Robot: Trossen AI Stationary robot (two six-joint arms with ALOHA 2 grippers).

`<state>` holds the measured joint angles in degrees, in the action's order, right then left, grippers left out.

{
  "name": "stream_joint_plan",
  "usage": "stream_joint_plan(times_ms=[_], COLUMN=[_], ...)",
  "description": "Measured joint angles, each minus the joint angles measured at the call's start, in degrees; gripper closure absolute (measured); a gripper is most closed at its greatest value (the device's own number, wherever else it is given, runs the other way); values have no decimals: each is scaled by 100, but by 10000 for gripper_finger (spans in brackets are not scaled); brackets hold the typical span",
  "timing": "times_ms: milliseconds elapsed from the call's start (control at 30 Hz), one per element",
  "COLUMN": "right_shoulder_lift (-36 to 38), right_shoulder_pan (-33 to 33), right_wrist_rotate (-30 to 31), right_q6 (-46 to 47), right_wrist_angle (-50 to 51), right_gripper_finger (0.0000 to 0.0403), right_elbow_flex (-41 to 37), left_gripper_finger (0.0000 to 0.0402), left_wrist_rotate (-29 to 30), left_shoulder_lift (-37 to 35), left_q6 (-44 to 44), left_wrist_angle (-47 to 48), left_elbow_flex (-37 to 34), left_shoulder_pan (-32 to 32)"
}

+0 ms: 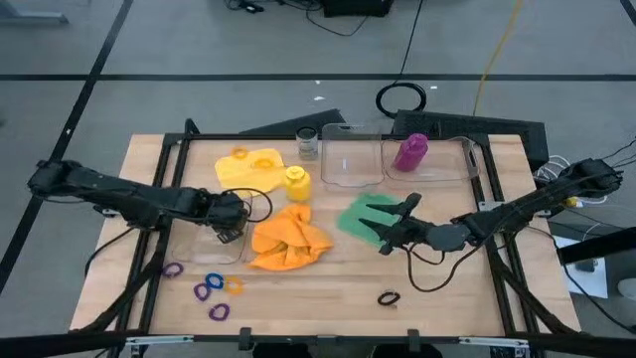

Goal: Pick & Place Sports Items
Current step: Put the black spring keychain into the bottom transparent bin

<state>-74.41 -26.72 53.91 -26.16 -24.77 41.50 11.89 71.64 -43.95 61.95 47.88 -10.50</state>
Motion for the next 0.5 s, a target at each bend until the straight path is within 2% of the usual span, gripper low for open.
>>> stream_joint_plan(times_ms=[233,500], right_shoulder_lift=[0,-1], right_shoulder_pan=[0,0], right_wrist_rotate=[-2,-2], right_q6=[1,1], right_wrist_angle=[0,-1], right_gripper_finger=[211,210], right_elbow_flex=[0,0], left_gripper_finger=[231,227], left_wrist_rotate=[-4,107], left_shoulder_lift=[-83,-257], left_q6=[195,731], left_wrist_angle=[0,-238], left_elbow_flex=[0,-2], left_shoulder_pan=[-2,-11])
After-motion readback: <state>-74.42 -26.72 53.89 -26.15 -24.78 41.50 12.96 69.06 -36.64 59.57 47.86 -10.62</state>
